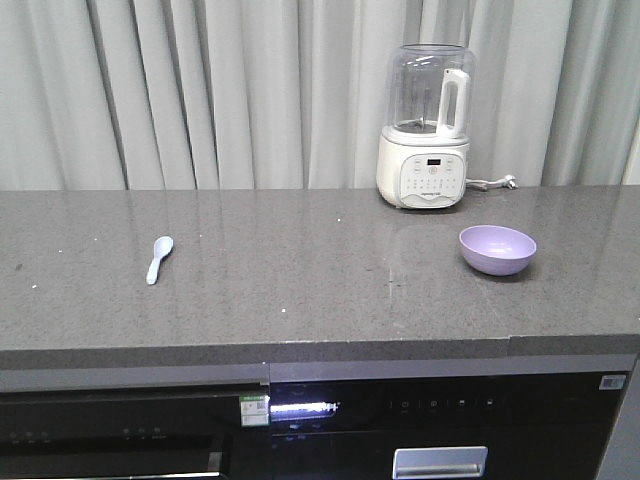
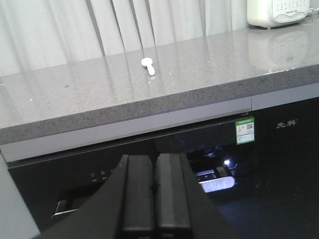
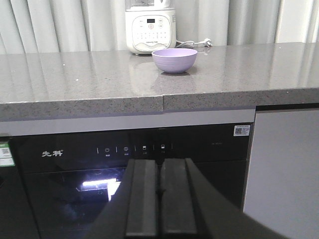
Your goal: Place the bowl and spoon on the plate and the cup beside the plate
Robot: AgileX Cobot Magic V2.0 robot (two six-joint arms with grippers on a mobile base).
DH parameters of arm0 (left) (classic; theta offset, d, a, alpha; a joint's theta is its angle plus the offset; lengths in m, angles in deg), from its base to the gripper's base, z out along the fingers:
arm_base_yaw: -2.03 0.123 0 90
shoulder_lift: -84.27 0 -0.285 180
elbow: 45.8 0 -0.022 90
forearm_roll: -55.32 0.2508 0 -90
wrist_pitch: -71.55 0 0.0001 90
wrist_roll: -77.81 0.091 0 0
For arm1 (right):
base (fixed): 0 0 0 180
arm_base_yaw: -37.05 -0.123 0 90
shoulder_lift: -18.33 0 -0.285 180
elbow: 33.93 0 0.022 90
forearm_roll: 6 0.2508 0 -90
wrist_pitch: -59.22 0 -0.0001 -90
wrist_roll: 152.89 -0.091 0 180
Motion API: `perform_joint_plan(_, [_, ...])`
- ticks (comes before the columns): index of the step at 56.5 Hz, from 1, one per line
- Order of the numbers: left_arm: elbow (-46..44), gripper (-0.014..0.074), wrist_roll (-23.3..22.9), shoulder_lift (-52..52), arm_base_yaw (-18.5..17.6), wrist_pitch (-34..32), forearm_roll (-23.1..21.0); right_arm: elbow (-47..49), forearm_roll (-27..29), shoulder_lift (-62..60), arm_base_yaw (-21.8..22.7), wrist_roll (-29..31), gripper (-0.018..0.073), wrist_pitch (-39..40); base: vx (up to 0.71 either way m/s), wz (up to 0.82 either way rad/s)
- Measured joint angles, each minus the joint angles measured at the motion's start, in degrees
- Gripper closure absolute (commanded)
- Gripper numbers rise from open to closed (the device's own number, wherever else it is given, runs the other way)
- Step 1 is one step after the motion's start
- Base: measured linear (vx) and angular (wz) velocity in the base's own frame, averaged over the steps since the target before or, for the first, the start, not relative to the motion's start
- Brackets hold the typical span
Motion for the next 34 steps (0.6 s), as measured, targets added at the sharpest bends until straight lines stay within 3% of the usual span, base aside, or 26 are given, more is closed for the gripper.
perform_joint_plan(34, [0.0,0.0594,0.0,0.0,0.0,0.0,0.0,0.0,0.0,0.0,0.0,0.0,0.0568,0.0,0.28,-0.16])
